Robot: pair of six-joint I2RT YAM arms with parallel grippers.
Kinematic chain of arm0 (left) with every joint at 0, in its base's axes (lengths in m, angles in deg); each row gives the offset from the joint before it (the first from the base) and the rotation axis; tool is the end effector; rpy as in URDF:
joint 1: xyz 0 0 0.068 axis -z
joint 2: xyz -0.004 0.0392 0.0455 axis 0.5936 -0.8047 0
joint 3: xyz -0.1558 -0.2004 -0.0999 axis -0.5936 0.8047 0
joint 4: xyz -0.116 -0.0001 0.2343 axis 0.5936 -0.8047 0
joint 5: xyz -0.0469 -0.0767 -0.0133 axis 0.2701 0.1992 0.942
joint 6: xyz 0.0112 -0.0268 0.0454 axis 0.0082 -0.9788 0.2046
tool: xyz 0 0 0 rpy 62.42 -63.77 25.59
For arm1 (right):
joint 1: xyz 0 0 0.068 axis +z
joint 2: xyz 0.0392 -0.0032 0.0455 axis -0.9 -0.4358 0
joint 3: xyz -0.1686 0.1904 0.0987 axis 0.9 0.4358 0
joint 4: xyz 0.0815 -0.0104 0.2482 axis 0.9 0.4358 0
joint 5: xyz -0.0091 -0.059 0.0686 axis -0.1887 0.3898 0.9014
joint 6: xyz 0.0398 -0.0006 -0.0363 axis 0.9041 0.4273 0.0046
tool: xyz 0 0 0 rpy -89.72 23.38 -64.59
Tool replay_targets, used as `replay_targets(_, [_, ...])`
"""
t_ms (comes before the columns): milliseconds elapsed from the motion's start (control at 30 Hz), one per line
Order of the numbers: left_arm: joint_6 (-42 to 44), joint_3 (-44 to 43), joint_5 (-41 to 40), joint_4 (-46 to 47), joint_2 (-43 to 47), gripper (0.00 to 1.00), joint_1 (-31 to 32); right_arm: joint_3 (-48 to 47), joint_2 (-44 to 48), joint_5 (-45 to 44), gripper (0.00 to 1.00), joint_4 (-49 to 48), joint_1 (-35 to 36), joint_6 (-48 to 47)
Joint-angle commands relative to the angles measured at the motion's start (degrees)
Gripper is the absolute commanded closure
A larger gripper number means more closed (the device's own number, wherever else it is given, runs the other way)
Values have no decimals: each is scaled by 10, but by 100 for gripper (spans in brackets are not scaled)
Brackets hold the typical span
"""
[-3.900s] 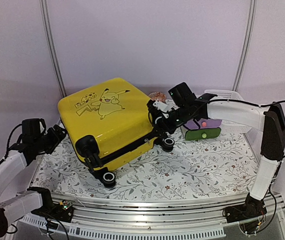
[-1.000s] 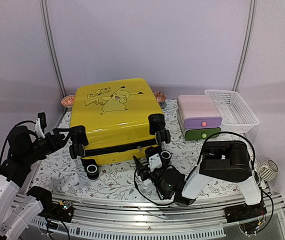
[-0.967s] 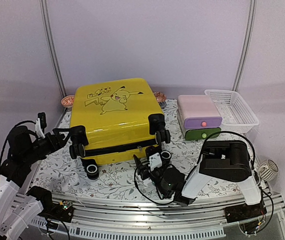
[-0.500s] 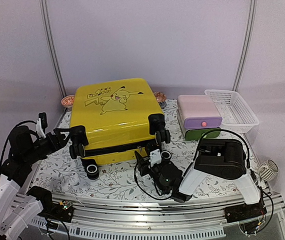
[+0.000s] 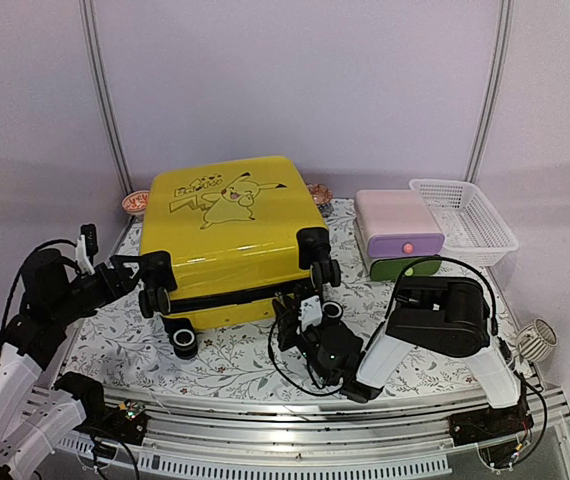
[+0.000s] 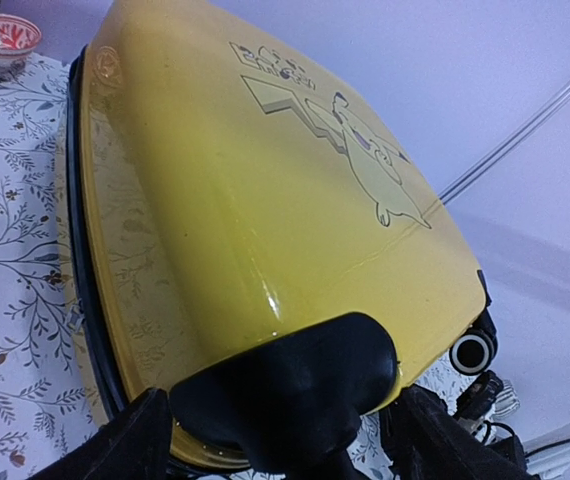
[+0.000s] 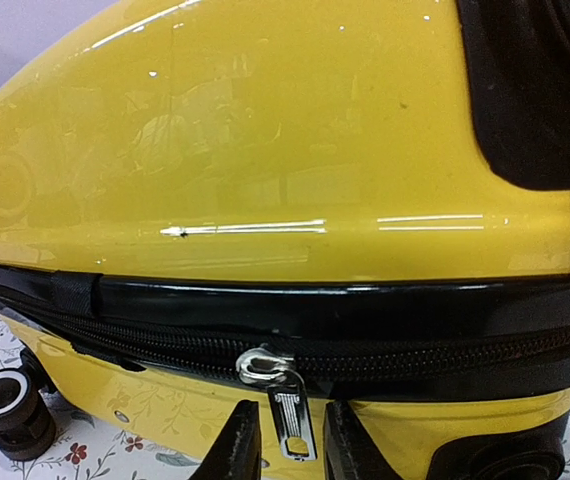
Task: Open, take out, and arrange the luggage
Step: Pick up the zipper from the luggage, then unzip the zipper of the luggage.
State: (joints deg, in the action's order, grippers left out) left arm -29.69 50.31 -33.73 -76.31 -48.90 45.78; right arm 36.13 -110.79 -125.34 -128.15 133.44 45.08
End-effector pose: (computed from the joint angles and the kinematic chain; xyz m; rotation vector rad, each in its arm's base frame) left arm 0.1307 -0.0331 0.2586 -0.2292 1.8968 -0.8636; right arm 0.1607 0.3658 0.0873 -0.3244 1.4651 0.5837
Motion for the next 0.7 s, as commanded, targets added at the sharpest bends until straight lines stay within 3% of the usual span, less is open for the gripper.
replay_targets(0, [4, -2, -1, 16, -3, 22, 4, -10, -10, 15, 79, -11, -8, 5])
replay_targets(233, [9, -6, -5, 16, -10, 22, 5, -8, -5, 17, 96, -9, -8, -1])
replay_targets(500, [10, -8, -13, 16, -14, 22, 4, 20, 17, 12, 98, -10, -8, -7])
replay_targets(667, [14, -14, -17, 11, -16, 22, 4, 49, 55, -7, 97, 38, -9, -22])
